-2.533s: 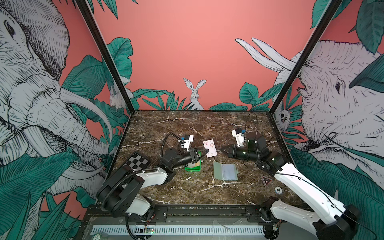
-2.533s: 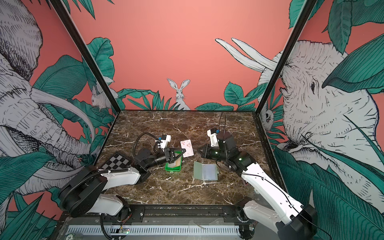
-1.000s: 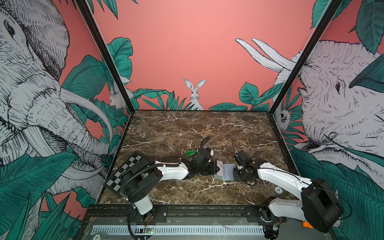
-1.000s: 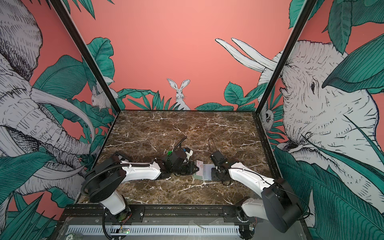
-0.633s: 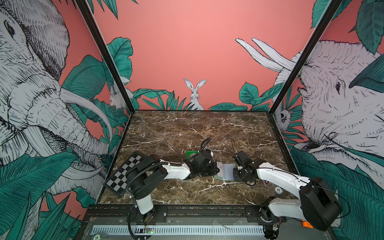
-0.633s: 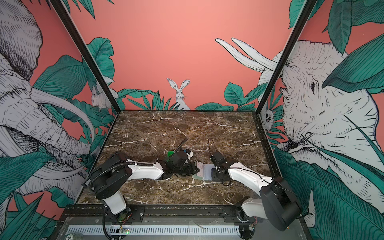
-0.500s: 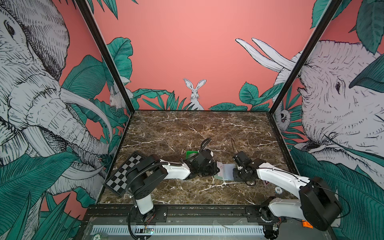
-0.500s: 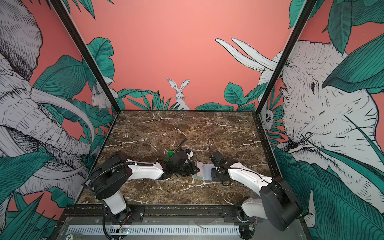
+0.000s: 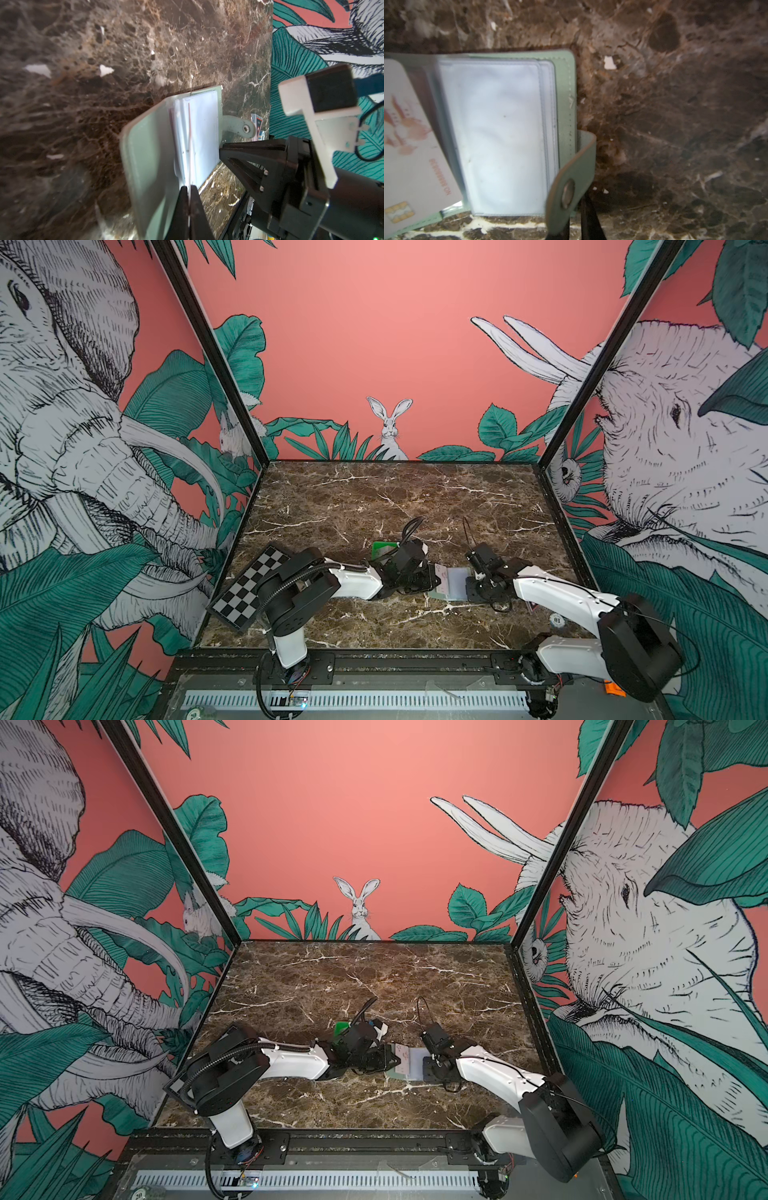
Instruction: Put the credit cards into the card holder
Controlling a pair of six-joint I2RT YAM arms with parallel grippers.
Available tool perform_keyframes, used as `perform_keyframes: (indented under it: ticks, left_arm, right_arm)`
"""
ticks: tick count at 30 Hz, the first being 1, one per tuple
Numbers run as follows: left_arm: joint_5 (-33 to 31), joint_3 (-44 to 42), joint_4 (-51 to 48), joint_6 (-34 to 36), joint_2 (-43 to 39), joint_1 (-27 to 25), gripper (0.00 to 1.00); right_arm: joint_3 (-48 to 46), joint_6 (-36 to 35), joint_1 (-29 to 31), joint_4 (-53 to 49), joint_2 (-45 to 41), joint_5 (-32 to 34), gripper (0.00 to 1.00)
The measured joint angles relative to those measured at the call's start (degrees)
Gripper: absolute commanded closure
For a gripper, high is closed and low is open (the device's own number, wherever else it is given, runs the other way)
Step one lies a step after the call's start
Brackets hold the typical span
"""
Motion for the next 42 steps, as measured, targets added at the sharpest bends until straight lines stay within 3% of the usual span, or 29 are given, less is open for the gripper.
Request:
perform_keyframes:
  ticks: [32,42]
  left_arm:
    - [1.49,-0.9,6.54,-4.5,3.13,-0.24,1.0]
    - [-0.31,-0.35,1.2,-1.44,1.84,-0.31,1.0]
  right_arm:
    - [-0.92,-0.17,0.0,0.7,-1.2,0.17,0.88]
    - [-0.9,-0.15,0.0,-0.17,-1.18,1.49,0.88]
